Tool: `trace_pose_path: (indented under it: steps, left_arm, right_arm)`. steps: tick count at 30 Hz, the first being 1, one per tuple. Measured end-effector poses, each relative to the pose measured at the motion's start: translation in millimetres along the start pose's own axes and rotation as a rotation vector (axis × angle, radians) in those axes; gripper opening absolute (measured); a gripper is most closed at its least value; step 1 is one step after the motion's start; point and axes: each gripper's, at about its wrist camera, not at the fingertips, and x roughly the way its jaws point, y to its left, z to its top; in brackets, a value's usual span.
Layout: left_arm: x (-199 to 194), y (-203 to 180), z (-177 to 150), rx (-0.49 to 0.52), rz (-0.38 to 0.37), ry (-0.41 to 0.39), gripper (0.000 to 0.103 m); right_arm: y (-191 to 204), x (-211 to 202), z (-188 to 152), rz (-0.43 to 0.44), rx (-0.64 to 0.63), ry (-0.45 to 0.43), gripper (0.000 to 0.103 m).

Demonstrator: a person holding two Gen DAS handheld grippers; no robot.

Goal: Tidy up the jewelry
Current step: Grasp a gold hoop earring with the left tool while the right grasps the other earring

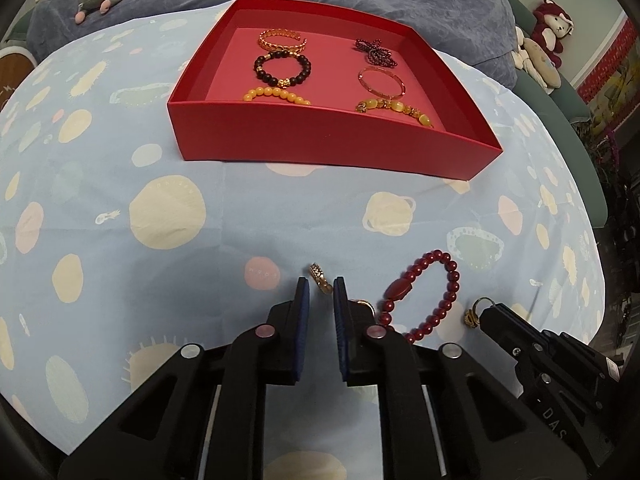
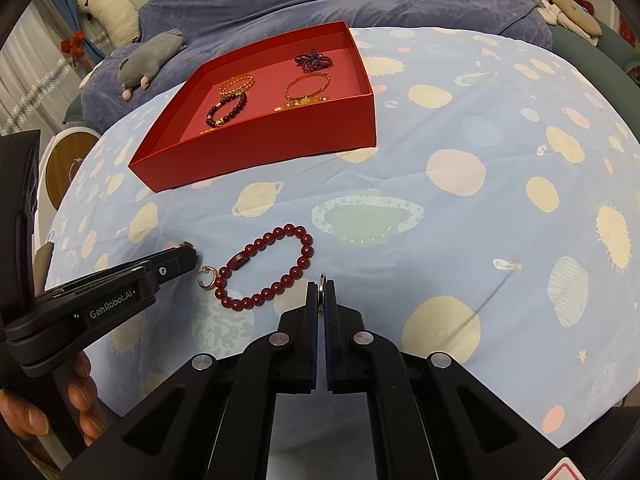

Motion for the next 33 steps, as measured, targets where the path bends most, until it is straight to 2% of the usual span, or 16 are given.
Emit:
trace_pose_path:
  steps: [4, 17, 33]
  left_arm:
    - [-1, 5, -1, -0.008, 0.002, -0.004, 0.005]
    - [-13, 20, -8, -0.028, 0.009, -0.023, 0.005]
    - [-18, 17, -13, -0.019, 0.003, -0.027, 0.005]
  right_arm:
    - [1, 0, 0, 0.0, -0.005, -0.002, 0.003]
    - [4, -8, -1, 0.002, -0.012, -0.017, 0.003]
    - [5, -13, 1, -0.002, -0.015, -0.027, 0.003]
